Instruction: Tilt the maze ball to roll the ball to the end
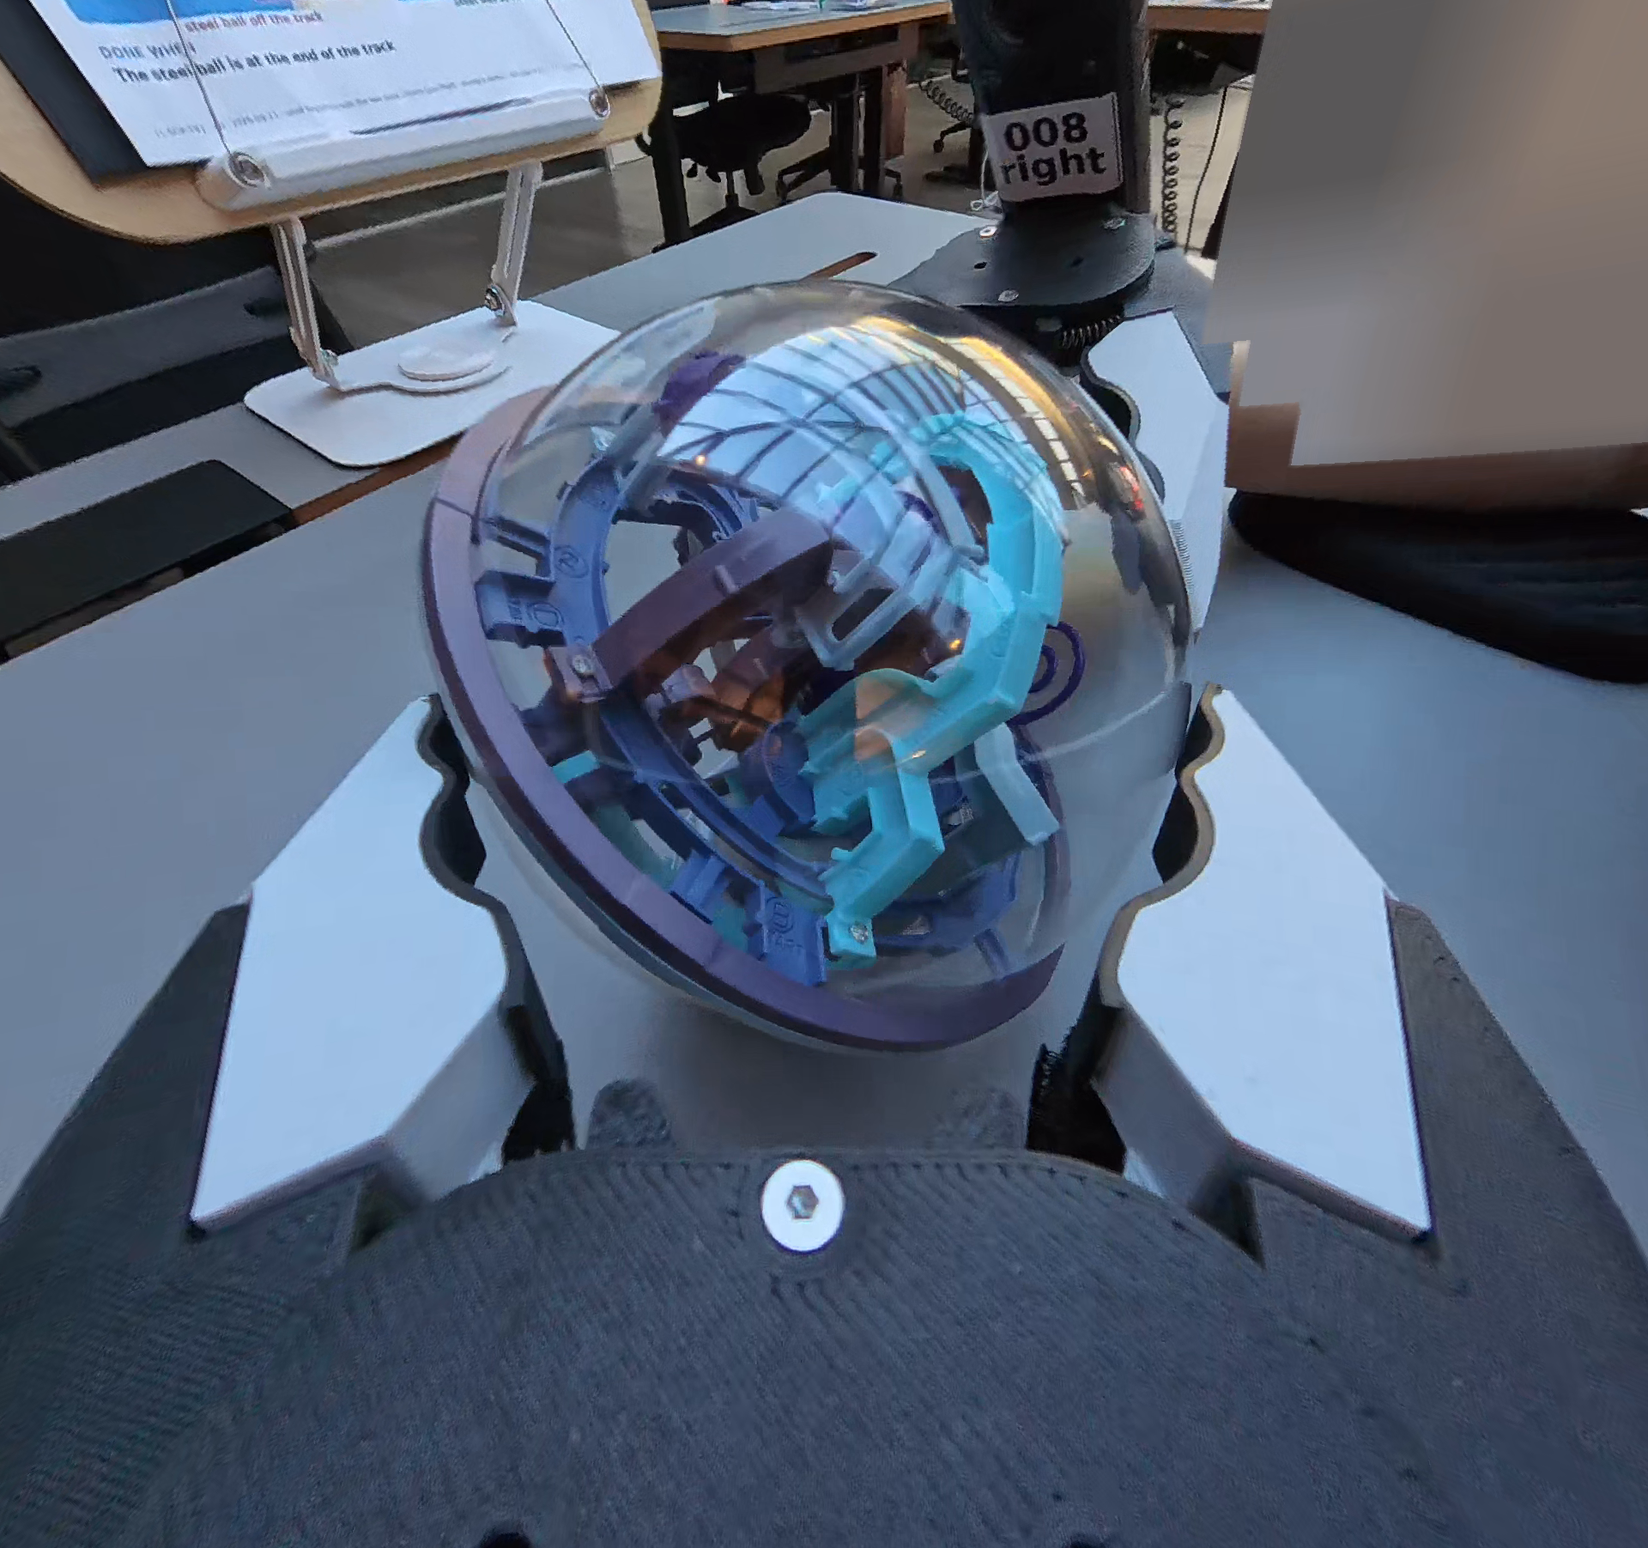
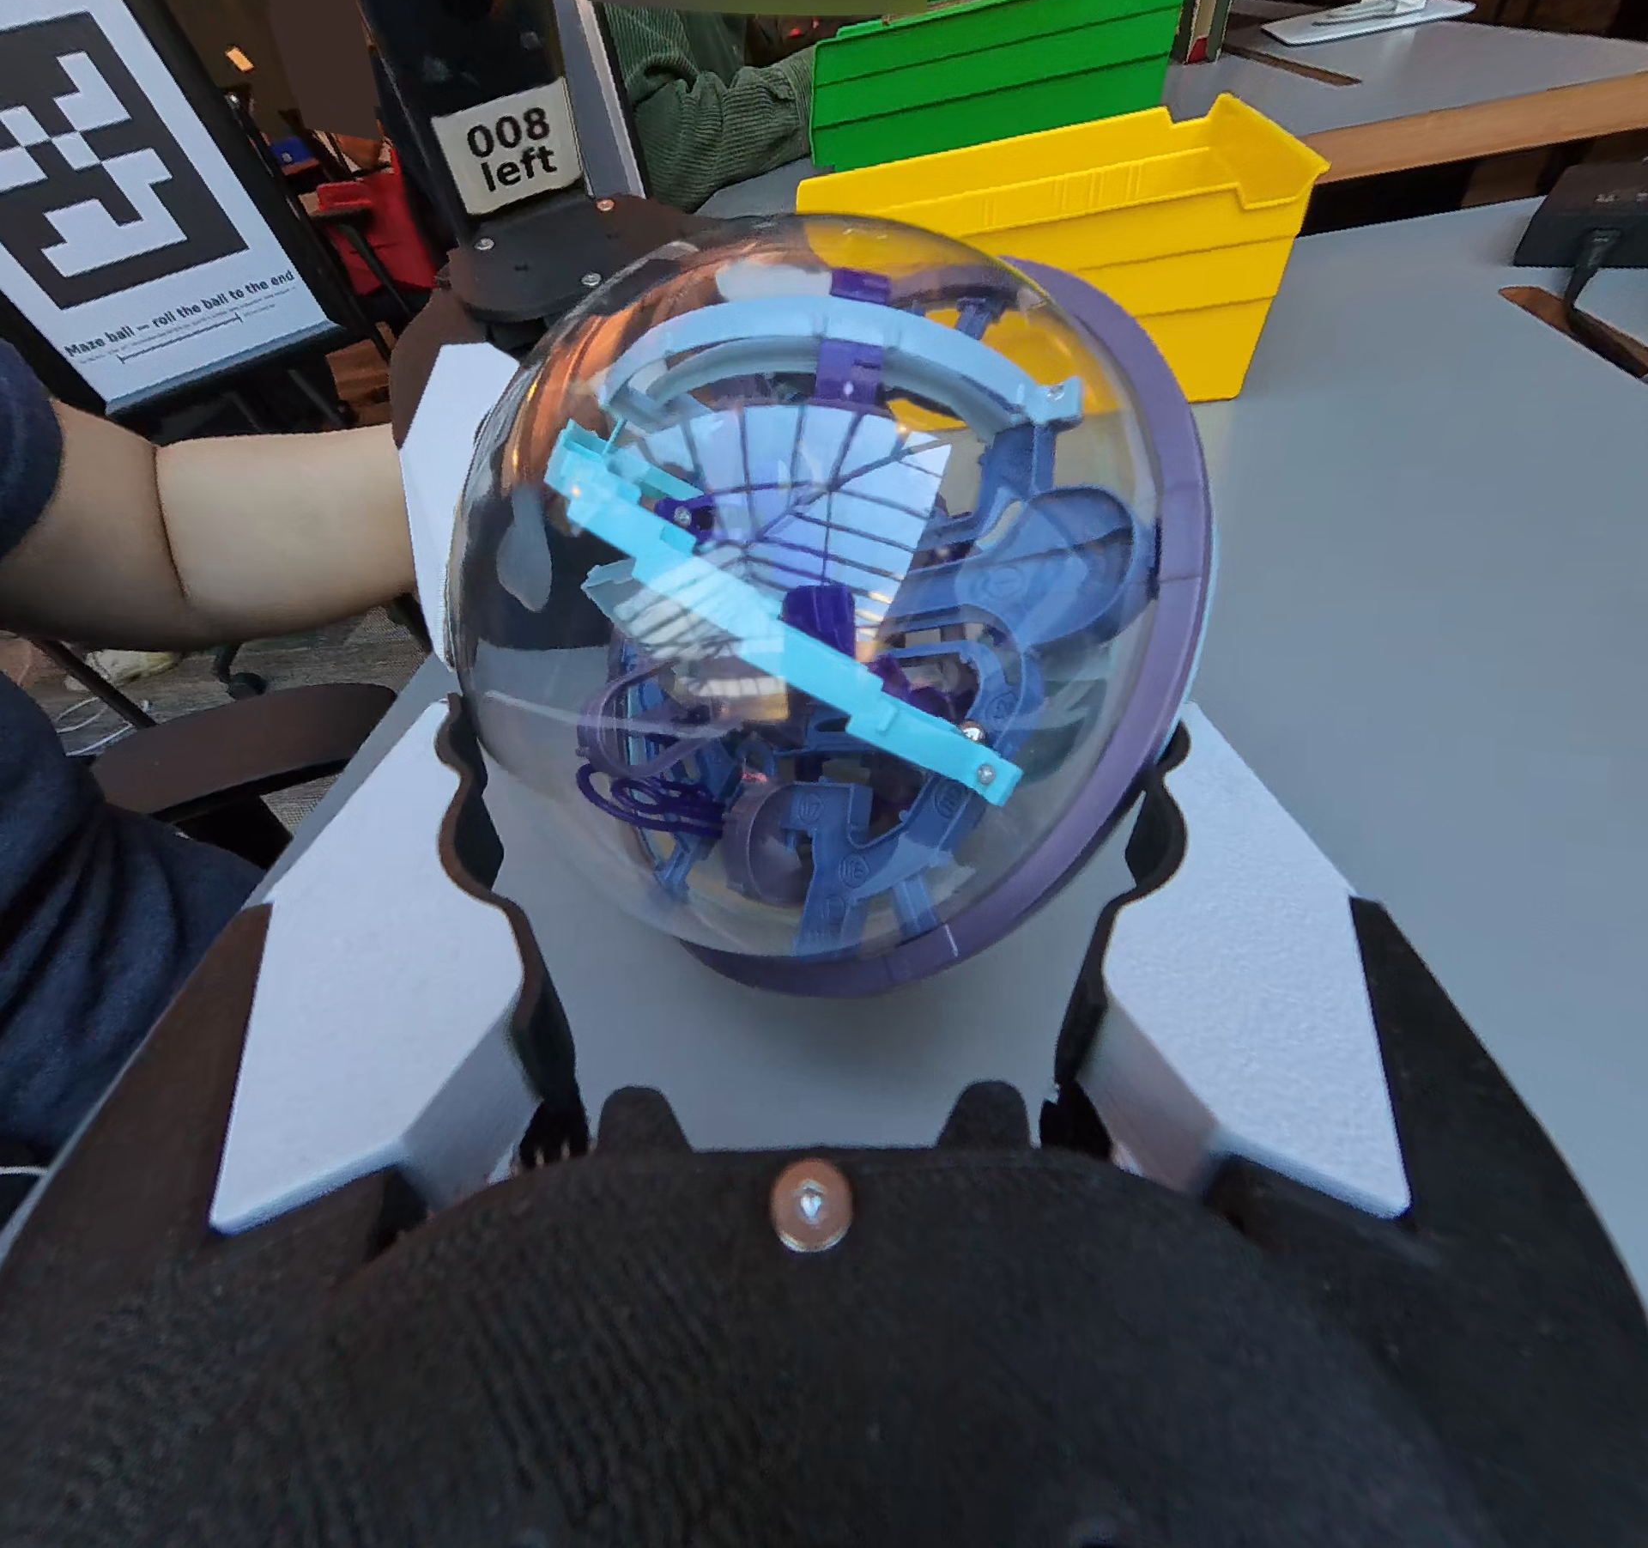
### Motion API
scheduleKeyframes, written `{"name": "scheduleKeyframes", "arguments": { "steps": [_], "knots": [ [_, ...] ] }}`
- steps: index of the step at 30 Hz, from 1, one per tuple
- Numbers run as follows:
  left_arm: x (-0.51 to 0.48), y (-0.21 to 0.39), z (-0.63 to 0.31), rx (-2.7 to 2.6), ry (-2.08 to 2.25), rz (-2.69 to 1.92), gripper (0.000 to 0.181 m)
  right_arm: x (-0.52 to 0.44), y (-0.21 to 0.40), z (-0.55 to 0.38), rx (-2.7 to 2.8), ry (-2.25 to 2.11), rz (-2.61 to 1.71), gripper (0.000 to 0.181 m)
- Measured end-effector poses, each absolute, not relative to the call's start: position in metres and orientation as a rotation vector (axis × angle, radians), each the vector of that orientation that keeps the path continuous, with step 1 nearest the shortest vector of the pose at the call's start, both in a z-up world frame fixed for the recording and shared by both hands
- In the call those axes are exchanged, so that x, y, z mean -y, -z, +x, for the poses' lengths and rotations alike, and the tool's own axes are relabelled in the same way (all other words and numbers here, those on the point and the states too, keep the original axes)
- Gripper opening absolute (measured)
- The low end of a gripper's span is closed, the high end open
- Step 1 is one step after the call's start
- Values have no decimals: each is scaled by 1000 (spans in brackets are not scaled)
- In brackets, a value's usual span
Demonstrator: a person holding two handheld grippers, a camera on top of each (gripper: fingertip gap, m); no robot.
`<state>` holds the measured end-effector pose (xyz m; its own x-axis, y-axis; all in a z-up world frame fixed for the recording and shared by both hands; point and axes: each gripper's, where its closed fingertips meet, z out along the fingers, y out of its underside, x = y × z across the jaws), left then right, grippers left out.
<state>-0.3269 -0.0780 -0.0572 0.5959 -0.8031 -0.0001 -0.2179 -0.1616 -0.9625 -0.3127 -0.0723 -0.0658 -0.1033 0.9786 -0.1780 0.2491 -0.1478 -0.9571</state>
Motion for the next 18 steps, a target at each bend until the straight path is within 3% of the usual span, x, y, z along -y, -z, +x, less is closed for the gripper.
{"name": "scheduleKeyframes", "arguments": {
  "steps": [9,18],
  "knots": [
    [77,62,-327,-694,862,-1820,153,70,59,-313,1341,-1375,-1614,145],
    [78,58,-326,-692,863,-1767,153,71,58,-310,1348,-1397,-1497,146]
  ]
}}
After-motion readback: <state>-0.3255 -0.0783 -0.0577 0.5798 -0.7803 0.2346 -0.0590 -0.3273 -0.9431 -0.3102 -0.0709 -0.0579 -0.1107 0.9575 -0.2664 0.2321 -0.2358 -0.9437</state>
